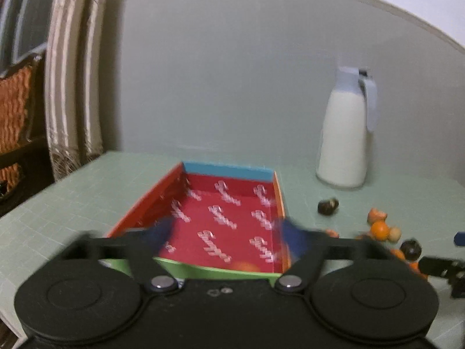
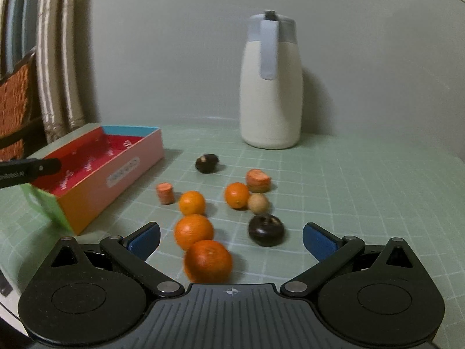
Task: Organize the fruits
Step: 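Carry the carrot piece with the left gripper into the box and release, then grasp an orange with the right gripper and drop it into the box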
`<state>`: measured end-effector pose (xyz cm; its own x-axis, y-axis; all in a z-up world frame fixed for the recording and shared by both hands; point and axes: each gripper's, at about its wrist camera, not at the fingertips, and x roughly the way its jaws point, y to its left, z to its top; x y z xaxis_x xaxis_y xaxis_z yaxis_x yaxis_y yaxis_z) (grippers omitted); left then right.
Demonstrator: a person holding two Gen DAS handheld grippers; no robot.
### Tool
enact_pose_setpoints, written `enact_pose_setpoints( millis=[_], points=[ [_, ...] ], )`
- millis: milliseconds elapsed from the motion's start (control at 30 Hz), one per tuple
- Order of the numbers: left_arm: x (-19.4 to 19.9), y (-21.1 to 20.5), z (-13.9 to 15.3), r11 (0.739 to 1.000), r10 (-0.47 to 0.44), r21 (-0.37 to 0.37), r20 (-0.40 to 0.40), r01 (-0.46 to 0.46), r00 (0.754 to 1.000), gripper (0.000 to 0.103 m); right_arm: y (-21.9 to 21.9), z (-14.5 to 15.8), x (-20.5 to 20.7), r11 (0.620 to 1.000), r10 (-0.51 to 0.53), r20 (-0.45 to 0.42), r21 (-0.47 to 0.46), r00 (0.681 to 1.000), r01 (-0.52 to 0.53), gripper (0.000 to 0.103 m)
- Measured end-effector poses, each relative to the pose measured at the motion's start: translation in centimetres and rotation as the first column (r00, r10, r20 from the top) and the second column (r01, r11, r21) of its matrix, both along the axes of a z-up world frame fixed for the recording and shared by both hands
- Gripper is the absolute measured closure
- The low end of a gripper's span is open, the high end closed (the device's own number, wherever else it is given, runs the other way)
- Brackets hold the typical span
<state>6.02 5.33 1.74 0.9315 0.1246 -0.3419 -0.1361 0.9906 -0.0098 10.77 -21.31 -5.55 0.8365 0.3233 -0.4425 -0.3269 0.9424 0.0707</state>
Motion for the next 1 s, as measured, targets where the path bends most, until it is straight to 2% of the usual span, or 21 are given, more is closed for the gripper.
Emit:
enact_pose_setpoints(
  millis=[100, 300, 400, 467, 567, 767, 867, 933, 1000],
  points=[
    [-1.3, 0.4, 0.6, 1.0, 0.009, -0.017, 0.055, -0.008, 0.998, 0.006, 0.2, -0.2, -0.2, 1.0, 0.004, 0.001, -0.018, 1.0, -0.004, 0.0],
    [-1.4, 1.4, 0.4, 0.995, 0.035, -0.099, 0.025, -0.032, 0.999, 0.006, -0.1, -0.6, -0.2, 0.999, 0.002, -0.03, -0.038, 1.0, -0.003, 0.0],
    [-1.3, 1.4, 0.1, 0.994, 0.031, -0.108, 0.014, -0.029, 0.999, 0.006, 0.1, -0.7, -0.3, 0.999, 0.009, -0.038, -0.052, 0.999, -0.011, 0.0],
    [-1.6, 1.3, 0.0, 0.995, 0.037, -0.094, 0.004, -0.036, 0.999, 0.006, 0.3, -0.8, -0.4, 0.998, 0.009, -0.047, -0.063, 0.999, -0.012, 0.0],
    [-1.6, 0.9, -0.2, 0.998, -0.005, -0.066, -0.027, 0.003, 1.0, 0.006, 0.5, -1.0, -0.5, 0.997, 0.001, -0.052, -0.08, 0.999, -0.005, 0.0],
    [-2.0, -0.8, -0.9, 0.995, -0.051, 0.085, -0.09, 0.059, 0.995, 0.006, 0.6, -1.1, -0.4, 0.997, -0.005, -0.061, -0.076, 0.998, 0.0, 0.0],
    [-2.2, -1.3, -1.2, 0.989, -0.059, 0.131, -0.103, 0.072, 0.993, 0.006, 0.7, -1.1, -0.3, 0.997, 0.002, -0.062, -0.077, 0.998, -0.007, 0.001],
    [-2.3, -1.4, -1.3, 0.987, -0.067, 0.141, -0.106, 0.081, 0.992, 0.006, 0.8, -1.2, -0.2, 0.997, 0.014, -0.075, -0.078, 0.997, -0.02, 0.024],
    [-2.4, -1.4, -1.4, 0.986, -0.07, 0.146, -0.108, 0.086, 0.992, 0.006, 1.1, -1.4, 0.0, 0.996, 0.016, -0.092, -0.082, 0.996, -0.023, 0.028]
  ],
)
